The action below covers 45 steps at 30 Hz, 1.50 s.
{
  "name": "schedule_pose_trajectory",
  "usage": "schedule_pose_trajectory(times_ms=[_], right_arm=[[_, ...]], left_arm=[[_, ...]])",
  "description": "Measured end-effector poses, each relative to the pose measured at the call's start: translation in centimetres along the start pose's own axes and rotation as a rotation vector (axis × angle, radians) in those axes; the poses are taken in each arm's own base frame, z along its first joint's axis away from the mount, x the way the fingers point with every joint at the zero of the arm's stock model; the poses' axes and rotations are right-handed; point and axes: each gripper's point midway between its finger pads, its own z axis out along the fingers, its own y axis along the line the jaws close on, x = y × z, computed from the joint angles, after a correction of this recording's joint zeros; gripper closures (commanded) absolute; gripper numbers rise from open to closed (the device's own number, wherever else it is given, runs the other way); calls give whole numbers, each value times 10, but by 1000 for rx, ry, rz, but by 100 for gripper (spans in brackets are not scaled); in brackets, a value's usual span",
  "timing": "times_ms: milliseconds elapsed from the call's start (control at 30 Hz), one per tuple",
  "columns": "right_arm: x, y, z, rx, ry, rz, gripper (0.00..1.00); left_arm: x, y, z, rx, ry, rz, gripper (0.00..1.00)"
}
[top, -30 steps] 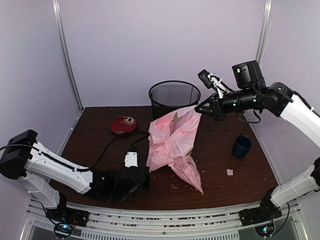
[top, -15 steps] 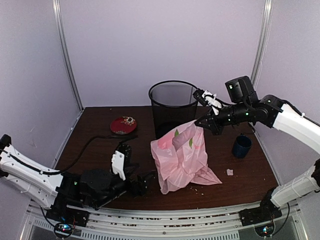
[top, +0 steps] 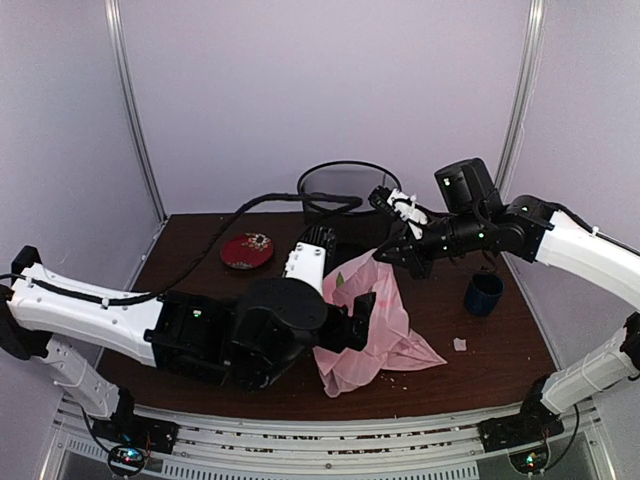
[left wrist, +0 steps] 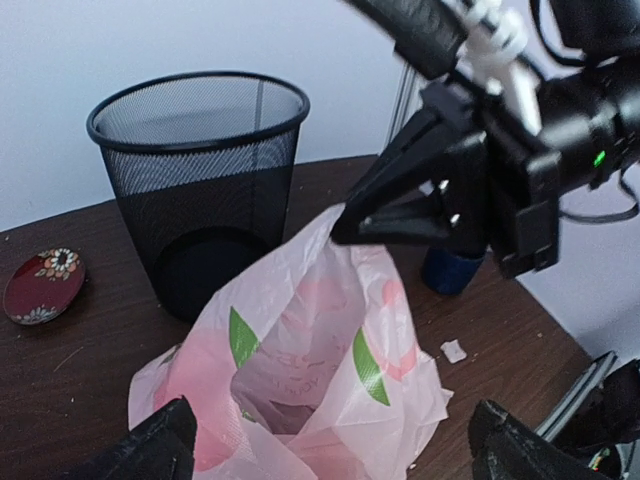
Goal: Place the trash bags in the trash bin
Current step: Open the bag opening at the center of the board.
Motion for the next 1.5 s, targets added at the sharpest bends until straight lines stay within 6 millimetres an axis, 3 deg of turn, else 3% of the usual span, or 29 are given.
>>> schedule_pose_trajectory(times_ms=[100, 200, 400, 500, 567, 700, 833, 1267, 1400, 1500], right_arm=[[-1, 2, 0, -13, -6, 8, 100], [-1, 6, 0, -35, -10, 7, 100], [5, 22, -9, -96, -19, -18, 100], [5, 30, -19, -128, -37, -36, 100], [1, 34, -28, -134, -58, -55, 100], [-5, 34, -39, -121, -87, -79, 100], [5, 30, -38, -103, -69, -77, 100], [27, 19, -16, -75, 10, -28, 100], [32, 17, -6, -79, 32, -8, 100], [35, 16, 1, -83, 47, 8, 100]], left_arm=[[24, 6, 17, -62, 49, 41, 2], [55, 31, 38, -157, 104, 70, 2], [92, 108, 55, -329, 137, 52, 4], [110, 149, 61, -409, 158, 41, 10], [122, 176, 62, -466, 176, 45, 14], [138, 204, 52, -517, 194, 64, 19], [125, 218, 32, -500, 154, 40, 27], [67, 171, -13, -24, 39, 16, 8], [54, 133, 0, 27, 46, -2, 6], [47, 84, 28, 33, 70, 19, 6]])
